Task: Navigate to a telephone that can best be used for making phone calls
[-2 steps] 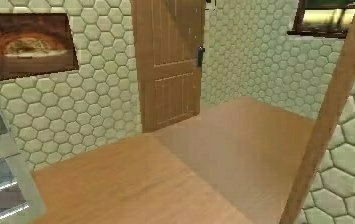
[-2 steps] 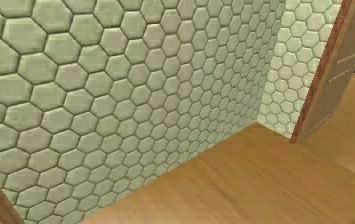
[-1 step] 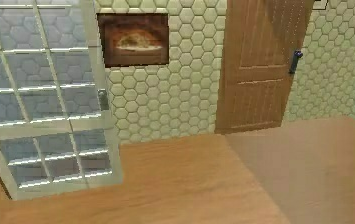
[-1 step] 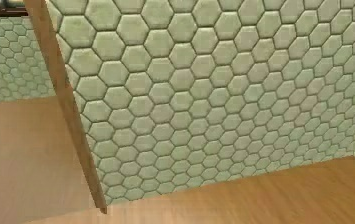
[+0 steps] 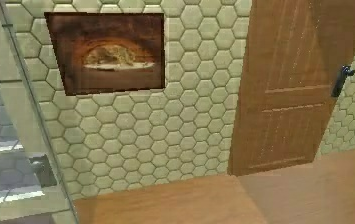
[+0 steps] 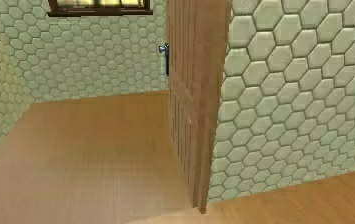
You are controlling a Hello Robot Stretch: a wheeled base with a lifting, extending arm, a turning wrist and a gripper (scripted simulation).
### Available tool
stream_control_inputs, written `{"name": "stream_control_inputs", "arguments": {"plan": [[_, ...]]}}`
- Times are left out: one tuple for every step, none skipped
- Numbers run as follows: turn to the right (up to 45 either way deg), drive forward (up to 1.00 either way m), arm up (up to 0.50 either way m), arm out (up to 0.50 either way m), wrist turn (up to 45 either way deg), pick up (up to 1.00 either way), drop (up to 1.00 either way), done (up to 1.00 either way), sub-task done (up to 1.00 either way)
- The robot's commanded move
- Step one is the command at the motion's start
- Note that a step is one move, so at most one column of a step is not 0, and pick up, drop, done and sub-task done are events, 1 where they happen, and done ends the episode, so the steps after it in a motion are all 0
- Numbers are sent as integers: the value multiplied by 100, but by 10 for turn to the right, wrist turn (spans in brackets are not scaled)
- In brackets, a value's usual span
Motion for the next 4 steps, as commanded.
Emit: {"name": "stream_control_inputs", "arguments": {"plan": [[-450,0,0,0,0,0,0,0,0],[-120,0,0,0,0,0,0,0,0],[0,45,0,0,0,0,0,0,0],[-450,0,0,0,0,0,0,0,0]]}}
